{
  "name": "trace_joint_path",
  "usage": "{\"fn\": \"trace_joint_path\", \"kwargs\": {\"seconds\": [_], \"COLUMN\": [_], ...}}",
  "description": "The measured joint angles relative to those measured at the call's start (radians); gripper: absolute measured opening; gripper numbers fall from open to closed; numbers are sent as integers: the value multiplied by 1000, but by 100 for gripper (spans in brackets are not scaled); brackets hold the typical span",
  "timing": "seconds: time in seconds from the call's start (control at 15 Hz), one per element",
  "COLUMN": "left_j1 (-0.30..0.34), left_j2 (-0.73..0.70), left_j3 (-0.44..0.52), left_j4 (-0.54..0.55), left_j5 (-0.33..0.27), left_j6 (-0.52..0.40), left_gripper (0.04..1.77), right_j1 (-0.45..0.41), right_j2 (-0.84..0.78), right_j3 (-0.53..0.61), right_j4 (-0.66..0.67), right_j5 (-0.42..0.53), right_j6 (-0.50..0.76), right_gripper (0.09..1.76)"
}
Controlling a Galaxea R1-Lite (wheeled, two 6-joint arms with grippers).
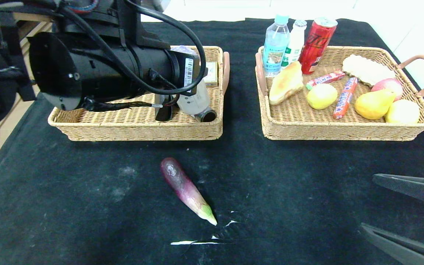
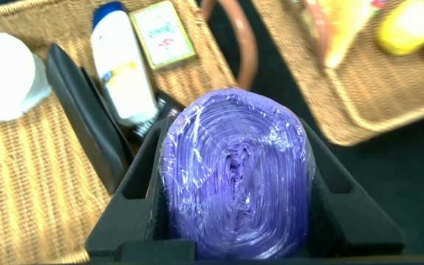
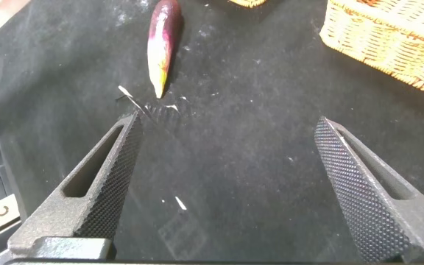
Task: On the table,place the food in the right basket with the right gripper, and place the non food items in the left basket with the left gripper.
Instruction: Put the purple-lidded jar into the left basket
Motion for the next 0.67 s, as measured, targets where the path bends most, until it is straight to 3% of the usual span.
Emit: {"fn": "trace_joint_path", "kwargs": {"seconds": [0.67], "left_j1": [89], "left_j2": [223], "left_j3": [-227], "left_j4": [9], "left_j5": [-21], "left_j6": [43], "left_gripper": [97], "right_j1": [-5], "right_j2": [-2], "right_j3": [-3], "right_j4": [-2], "right_j5": [0], "right_j6": [0], "right_gripper": [171]}}
